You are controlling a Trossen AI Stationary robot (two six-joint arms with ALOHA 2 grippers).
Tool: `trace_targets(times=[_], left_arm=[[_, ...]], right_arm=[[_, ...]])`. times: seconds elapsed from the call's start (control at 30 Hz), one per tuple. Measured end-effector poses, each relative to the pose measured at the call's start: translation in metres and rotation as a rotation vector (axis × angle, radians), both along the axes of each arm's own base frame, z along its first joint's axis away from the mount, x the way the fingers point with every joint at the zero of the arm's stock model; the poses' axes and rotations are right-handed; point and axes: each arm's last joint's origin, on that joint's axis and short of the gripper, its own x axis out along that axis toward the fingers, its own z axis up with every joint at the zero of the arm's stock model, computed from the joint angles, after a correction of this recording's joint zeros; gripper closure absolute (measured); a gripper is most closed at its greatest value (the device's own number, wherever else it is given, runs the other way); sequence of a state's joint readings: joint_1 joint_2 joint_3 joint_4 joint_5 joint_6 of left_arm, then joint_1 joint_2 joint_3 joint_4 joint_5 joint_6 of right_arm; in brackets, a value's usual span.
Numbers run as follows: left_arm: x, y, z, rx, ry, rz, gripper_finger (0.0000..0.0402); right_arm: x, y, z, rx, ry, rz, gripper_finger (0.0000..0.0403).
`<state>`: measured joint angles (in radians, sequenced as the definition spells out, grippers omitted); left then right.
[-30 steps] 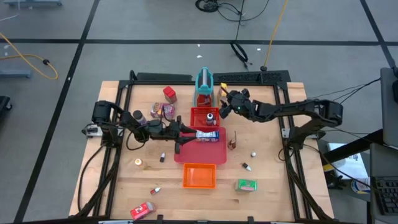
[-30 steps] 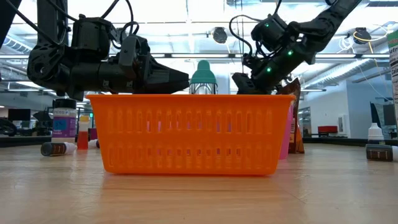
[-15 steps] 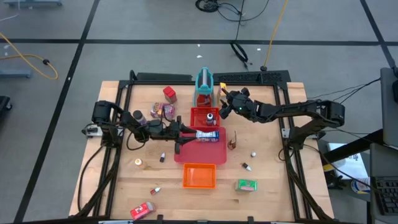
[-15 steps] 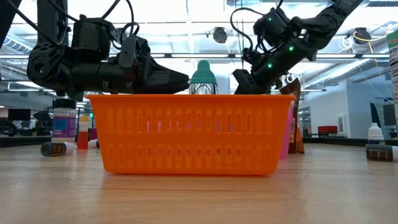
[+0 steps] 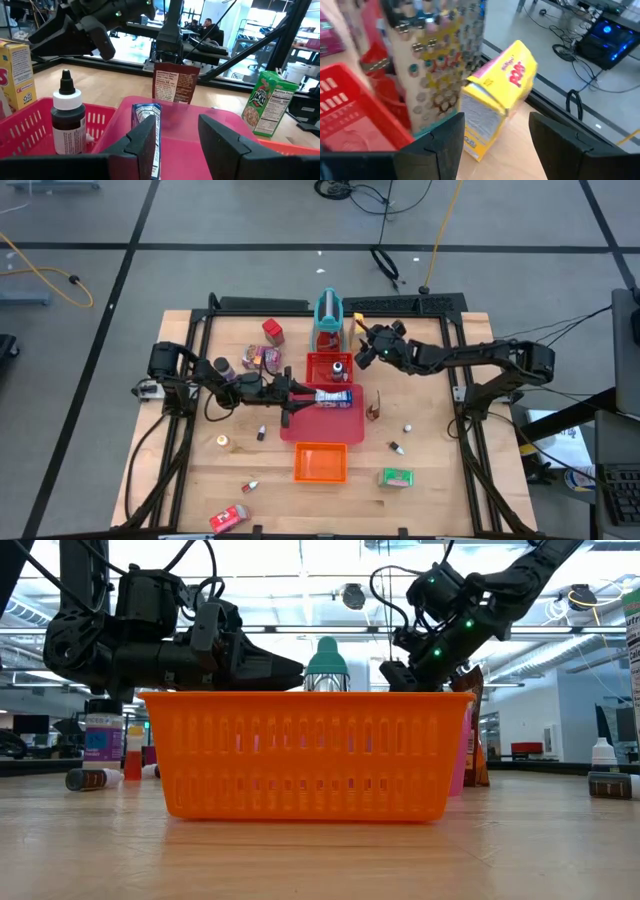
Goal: Pick & Place Kitchen Items
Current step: Put the yellow cereal box into the pink bin
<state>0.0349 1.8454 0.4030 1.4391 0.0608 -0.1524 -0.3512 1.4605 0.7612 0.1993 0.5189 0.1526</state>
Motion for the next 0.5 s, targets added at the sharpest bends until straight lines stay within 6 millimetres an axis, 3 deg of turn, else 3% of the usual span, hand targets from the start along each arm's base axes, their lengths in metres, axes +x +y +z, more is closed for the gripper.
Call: trace_targets(times=[0.5], left_arm=[[0.000,0.000,0.000,0.000,-0.001,0.009,0.0254]], right_arm=[[0.003,-0.021,-0.014,0.079,-0.040,0.084,0.0190]])
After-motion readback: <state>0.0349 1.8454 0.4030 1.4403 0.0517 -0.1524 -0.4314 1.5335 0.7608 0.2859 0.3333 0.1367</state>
